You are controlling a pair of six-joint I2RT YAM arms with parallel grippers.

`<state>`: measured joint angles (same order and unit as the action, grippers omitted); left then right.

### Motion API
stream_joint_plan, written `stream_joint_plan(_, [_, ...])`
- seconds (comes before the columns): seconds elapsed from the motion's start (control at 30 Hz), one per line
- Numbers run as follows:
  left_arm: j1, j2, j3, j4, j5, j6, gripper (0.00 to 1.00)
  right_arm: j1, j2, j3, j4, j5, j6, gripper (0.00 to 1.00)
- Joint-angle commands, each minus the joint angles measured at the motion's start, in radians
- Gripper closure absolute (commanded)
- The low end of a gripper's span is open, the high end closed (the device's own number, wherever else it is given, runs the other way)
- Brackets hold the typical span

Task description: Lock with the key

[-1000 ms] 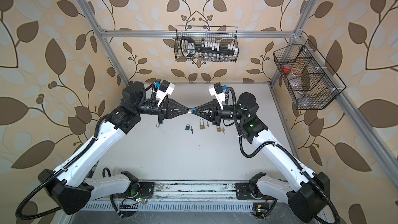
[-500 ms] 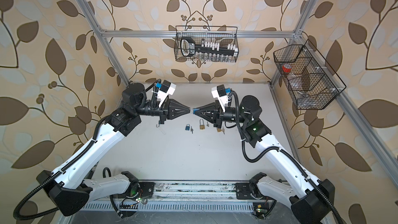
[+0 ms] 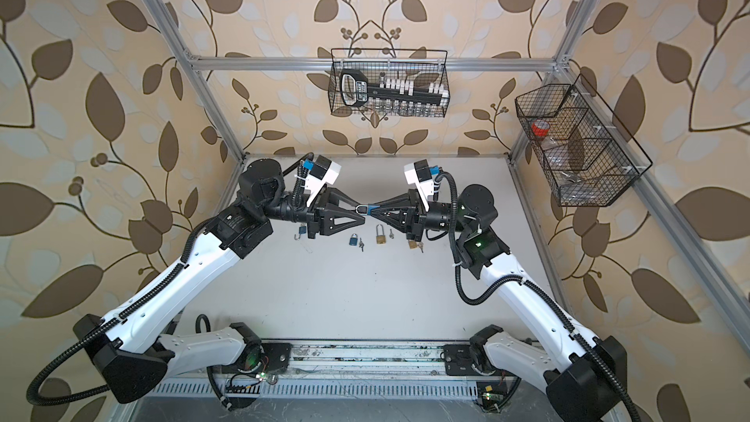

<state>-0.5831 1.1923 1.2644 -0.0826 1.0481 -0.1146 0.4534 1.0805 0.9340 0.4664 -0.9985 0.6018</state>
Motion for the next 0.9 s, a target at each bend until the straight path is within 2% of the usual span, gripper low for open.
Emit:
stream_joint_plan(0.0, [-0.006, -0.035, -0.009, 0.047, -0.044, 0.006, 0.67, -0.003, -0.022, 0.005, -0.019, 0.005, -0.026, 1.0])
stream_joint_plan(0.13, [-0.003, -0.052, -0.016, 0.02, -0.131, 0.021, 0.67, -0.004, -0.036, 0.006, -0.029, 0.01, -0.043, 1.0])
stream_joint_plan(0.23, [-0.003, -0.055, -0.019, 0.008, -0.155, 0.029, 0.67, -0.004, -0.041, 0.006, -0.034, 0.01, -0.049, 1.0])
stream_joint_plan(0.4, [-0.003, -0.054, -0.024, 0.01, -0.16, 0.027, 0.78, -0.003, -0.043, 0.005, -0.037, 0.006, -0.052, 1.0])
stream_joint_plan(0.53, [-0.003, -0.051, -0.022, 0.015, -0.135, 0.029, 0.78, -0.003, -0.042, 0.002, -0.046, 0.012, -0.056, 1.0])
stream_joint_plan(0.7, [-0.003, -0.049, -0.023, 0.018, -0.114, 0.031, 0.93, -0.002, -0.038, 0.0, -0.052, 0.016, -0.063, 1.0])
stream_joint_plan(0.73, [-0.004, -0.051, -0.022, 0.018, -0.114, 0.031, 0.99, -0.003, -0.038, 0.001, -0.054, 0.016, -0.064, 1.0])
stream_joint_plan(0.87, [-0.004, -0.05, -0.022, 0.014, -0.1, 0.034, 1.0, -0.003, -0.032, 0.007, -0.071, 0.016, -0.076, 1.0])
